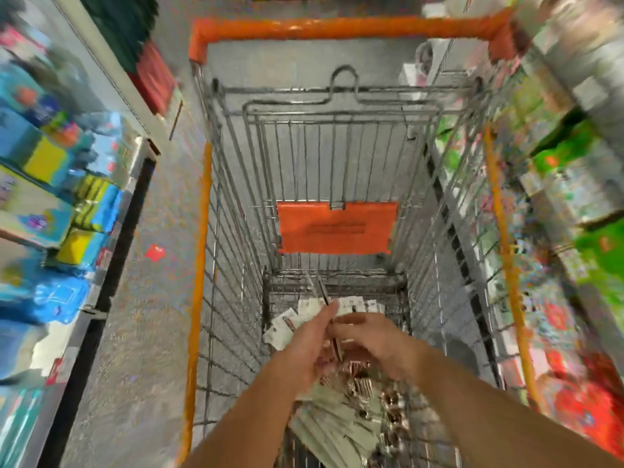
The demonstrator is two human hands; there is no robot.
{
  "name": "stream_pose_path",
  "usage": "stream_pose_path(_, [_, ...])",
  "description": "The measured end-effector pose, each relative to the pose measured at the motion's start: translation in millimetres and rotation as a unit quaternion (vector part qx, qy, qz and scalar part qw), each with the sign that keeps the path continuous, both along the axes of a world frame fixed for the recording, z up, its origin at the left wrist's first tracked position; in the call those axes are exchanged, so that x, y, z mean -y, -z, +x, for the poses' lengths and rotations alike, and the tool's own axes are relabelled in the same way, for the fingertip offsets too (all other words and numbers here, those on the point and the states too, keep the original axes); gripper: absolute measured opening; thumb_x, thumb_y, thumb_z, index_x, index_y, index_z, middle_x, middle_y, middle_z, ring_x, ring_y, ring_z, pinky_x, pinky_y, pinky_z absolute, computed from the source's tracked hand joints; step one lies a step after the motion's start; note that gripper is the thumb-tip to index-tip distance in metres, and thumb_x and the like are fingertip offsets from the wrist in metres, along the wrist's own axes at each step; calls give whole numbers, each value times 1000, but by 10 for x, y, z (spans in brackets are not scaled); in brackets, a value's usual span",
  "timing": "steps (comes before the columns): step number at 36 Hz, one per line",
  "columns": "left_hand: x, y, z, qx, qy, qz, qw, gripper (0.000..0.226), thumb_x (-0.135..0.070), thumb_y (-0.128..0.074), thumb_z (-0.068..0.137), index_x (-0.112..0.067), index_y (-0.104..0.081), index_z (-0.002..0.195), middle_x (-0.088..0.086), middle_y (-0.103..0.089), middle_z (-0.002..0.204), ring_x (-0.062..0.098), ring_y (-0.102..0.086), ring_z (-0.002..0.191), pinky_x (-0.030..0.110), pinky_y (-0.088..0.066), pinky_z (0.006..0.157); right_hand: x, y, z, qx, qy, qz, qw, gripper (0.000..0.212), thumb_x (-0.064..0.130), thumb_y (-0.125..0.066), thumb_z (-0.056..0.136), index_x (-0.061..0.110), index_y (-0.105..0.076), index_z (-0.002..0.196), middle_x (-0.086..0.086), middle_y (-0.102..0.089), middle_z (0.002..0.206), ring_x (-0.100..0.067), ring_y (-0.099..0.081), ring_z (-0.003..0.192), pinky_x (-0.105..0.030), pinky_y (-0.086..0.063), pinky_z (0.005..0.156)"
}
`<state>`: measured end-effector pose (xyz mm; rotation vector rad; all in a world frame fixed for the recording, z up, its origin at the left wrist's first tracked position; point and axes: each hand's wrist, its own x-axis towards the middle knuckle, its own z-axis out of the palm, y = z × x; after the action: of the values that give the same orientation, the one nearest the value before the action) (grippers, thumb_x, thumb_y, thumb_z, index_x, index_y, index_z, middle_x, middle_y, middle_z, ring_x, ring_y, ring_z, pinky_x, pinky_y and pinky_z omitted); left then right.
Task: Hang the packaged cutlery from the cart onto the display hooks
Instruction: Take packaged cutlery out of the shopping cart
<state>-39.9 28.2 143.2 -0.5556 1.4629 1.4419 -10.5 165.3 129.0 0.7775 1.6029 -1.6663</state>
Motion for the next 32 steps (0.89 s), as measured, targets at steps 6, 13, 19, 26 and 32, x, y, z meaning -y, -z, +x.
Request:
stream_pose_path(6, [8, -499, -13, -32, -42, 4, 999, 55, -51, -47, 98, -3, -69, 110, 21, -73, 103, 37, -72, 93, 50, -57, 88, -29, -582, -20, -81, -11, 27, 996, 55, 33, -88, 69, 6, -63, 110, -10, -77, 90, -30, -74, 85, -41, -60, 81])
stream_pose_path(13, [49, -1150, 16, -77, -52, 11, 996, 49, -38, -38, 103, -3, -71, 110, 27, -72, 106, 40, -67, 93, 46, -54, 72, -9, -1098, -51, -124, 24, 76, 989, 55, 26, -92, 65, 5, -59, 104, -12, -69, 99, -24, -71, 83, -37, -61, 68])
stream_pose_path(19, [230, -1780, 136, -131, -46, 26, 990, 36, -31, -41, 105, -8, -68, 110, 17, -76, 97, 33, -74, 89, 43, -57, 82, 71, -1663, 64, -181, 25, 95, 979, 40, 31, -89, 69, 12, -59, 88, -3, -62, 74, -11, -56, 58, -25, -48, 56])
stream_pose_path(26, [594, -2182, 349, -200, -40, 46, 978, 25, -28, -54, 101, -11, -69, 113, 13, -77, 97, 30, -74, 90, 44, -59, 83, 333, -2206, 368, -224, 30, 107, 968, 38, 36, -86, 72, 13, -62, 91, 1, -66, 72, -10, -55, 55, -22, -44, 48])
stream_pose_path(32, [938, -2435, 630, -258, -46, 44, 964, 33, -34, -65, 95, -10, -69, 117, 10, -77, 101, 29, -73, 96, 46, -58, 89, 650, -2543, 689, -255, 54, 88, 961, 29, 33, -80, 80, 11, -63, 88, 1, -63, 63, -9, -51, 50, -23, -42, 48])
